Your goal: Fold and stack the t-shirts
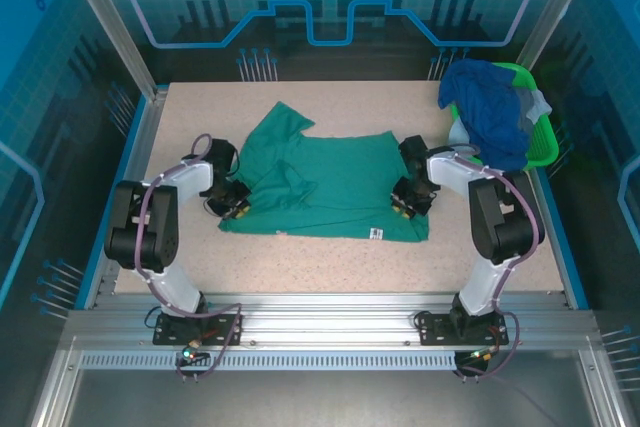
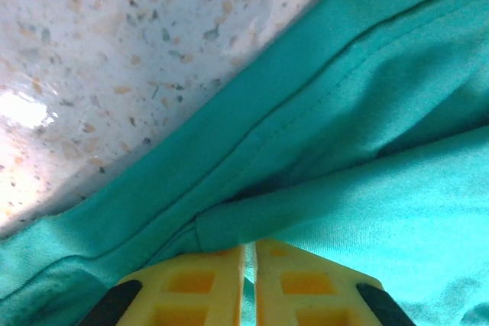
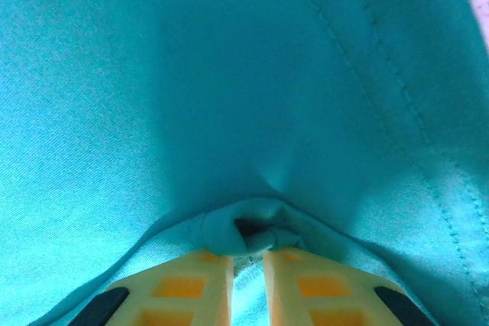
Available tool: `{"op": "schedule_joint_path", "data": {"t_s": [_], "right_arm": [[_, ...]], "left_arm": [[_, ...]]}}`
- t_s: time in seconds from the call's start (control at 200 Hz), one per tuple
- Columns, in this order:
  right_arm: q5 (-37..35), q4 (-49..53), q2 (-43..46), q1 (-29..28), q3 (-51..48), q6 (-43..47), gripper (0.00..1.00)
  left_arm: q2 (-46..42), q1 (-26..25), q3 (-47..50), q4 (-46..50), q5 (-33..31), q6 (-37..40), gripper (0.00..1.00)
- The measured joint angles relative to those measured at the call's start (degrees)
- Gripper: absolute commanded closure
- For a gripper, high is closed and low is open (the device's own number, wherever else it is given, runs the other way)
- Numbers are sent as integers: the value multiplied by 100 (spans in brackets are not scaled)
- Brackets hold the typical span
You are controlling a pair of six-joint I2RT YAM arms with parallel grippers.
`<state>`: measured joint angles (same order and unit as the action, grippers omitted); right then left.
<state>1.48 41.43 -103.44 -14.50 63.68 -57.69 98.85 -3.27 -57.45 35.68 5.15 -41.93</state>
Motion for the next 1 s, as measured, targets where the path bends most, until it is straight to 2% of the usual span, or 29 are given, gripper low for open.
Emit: {"op": "schedule_joint_path", "data": {"t_s": [0.11, 0.215, 0.355, 0.455, 0.58, 0.755, 0.855, 1.0], "right_arm": [[-9, 17, 2, 0, 11, 66, 82], [-168, 111, 72, -22, 15, 243, 80], [-407, 273, 439, -164, 48, 509, 79], [-396, 293, 758, -339, 52, 651, 78], [-282, 267, 874, -483, 22, 695, 79], [-234, 225, 844, -494, -146, 717, 86], [-247, 203, 693, -455, -140, 782, 91], [-297, 275, 155, -284, -63, 872, 93]], "left_arm": [[-122, 0, -37, 55, -275, 240, 60], [-723, 0, -17, 308, -619, 304, 56], [-1958, 0, 442, 457, -627, -44, 59], [-2304, 0, 1001, 433, -317, -577, 60], [-2092, 0, 1305, 479, -2, -1047, 63], [-1648, 0, 1300, 339, 63, -1196, 76], [-1445, 0, 1270, 304, -155, -1058, 82], [-1134, 44, 1246, 304, -592, -699, 83]]}}
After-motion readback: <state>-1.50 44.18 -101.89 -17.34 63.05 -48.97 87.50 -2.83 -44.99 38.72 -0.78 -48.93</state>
